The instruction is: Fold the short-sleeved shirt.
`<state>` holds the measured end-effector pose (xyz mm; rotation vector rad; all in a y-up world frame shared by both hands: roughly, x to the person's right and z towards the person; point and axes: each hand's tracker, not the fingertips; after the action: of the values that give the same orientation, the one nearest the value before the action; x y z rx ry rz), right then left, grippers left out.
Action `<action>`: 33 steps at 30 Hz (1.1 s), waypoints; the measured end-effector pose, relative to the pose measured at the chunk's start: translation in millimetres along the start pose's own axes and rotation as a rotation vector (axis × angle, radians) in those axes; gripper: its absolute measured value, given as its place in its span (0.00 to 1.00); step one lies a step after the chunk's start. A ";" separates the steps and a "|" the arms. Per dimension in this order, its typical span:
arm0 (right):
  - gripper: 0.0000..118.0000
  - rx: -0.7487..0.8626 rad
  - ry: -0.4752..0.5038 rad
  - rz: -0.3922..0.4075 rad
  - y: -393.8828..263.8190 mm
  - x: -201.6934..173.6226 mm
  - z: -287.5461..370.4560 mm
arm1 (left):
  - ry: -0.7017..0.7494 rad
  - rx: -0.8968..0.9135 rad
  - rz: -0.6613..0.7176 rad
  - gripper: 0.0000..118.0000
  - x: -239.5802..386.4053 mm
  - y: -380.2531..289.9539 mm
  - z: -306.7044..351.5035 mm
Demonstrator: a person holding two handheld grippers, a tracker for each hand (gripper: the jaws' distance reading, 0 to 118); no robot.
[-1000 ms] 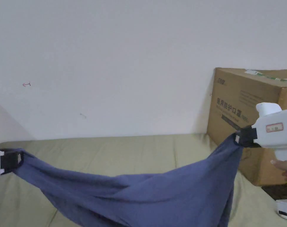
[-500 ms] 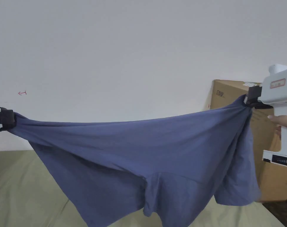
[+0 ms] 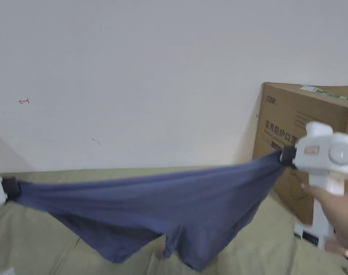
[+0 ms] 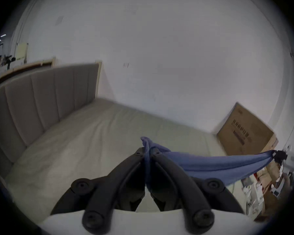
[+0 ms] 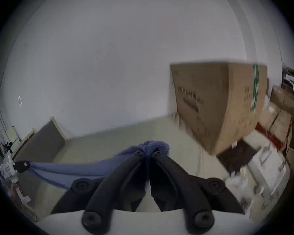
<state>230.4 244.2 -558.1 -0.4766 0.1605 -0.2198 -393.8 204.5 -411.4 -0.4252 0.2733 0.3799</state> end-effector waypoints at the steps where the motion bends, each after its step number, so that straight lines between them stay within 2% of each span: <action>1: 0.02 -0.089 -0.018 -0.002 -32.5 12.2 -7.9 | 0.011 -0.071 0.005 0.02 -10.8 -27.3 -5.4; 3: 0.02 -0.255 -0.040 -0.025 -97.5 37.8 -19.5 | 0.031 -0.222 0.025 0.02 -33.0 -83.0 -15.4; 6: 0.02 -0.484 -0.083 -0.115 -193.8 77.6 -22.4 | 0.081 -0.450 0.043 0.02 -66.0 -164.1 -17.5; 8: 0.02 -0.598 -0.134 -0.158 -244.3 106.7 -20.4 | 0.109 -0.546 0.037 0.02 -81.6 -204.6 -7.9; 10: 0.02 -0.674 -0.138 -0.192 -273.6 125.5 -7.0 | 0.116 -0.572 0.041 0.02 -92.8 -226.5 8.0; 12: 0.02 -0.678 -0.093 -0.234 -287.6 137.9 16.2 | 0.101 -0.593 0.064 0.02 -99.0 -235.2 27.3; 15: 0.02 -0.654 -0.081 -0.217 -287.1 146.8 43.4 | 0.091 -0.613 0.056 0.02 -101.7 -239.7 58.6; 20: 0.02 -0.710 -0.075 -0.089 -283.7 135.9 83.9 | 0.099 -0.664 0.044 0.02 -106.6 -243.5 99.2; 21: 0.02 -0.726 -0.084 -0.084 -284.9 135.1 87.1 | 0.102 -0.682 0.044 0.02 -107.1 -244.9 103.8; 24: 0.02 -0.795 -0.118 -0.121 -294.8 133.8 93.8 | 0.119 -0.753 -0.004 0.02 -108.9 -251.6 110.8; 26: 0.04 -0.818 -0.107 -0.134 -301.1 134.1 94.5 | 0.121 -0.774 -0.110 0.02 -104.4 -254.0 111.8; 28: 0.12 -0.820 -0.122 -0.117 -305.9 131.0 96.6 | 0.140 -0.778 -0.177 0.03 -98.7 -252.4 111.5; 29: 0.21 -0.811 -0.139 -0.105 -305.7 129.3 98.8 | 0.136 -0.772 -0.169 0.07 -95.7 -249.7 111.5; 30: 0.45 -0.802 -0.156 -0.096 -304.5 127.9 101.0 | 0.138 -0.765 -0.169 0.30 -93.2 -246.5 111.8; 31: 0.53 -0.797 -0.180 -0.091 -301.7 125.7 104.4 | 0.138 -0.754 -0.169 0.30 -99.0 -244.0 107.1; 32: 0.60 -0.789 -0.200 -0.080 -298.9 123.4 109.2 | 0.143 -0.741 -0.174 0.39 -97.3 -239.2 107.6; 33: 0.70 -0.773 -0.210 -0.064 -295.5 121.6 115.5 | 0.144 -0.726 -0.169 0.59 -96.3 -234.5 108.8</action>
<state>320.5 8.8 -330.2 -1.2698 0.0167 -0.1632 -364.2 26.8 -202.5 -1.1840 0.2308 0.2734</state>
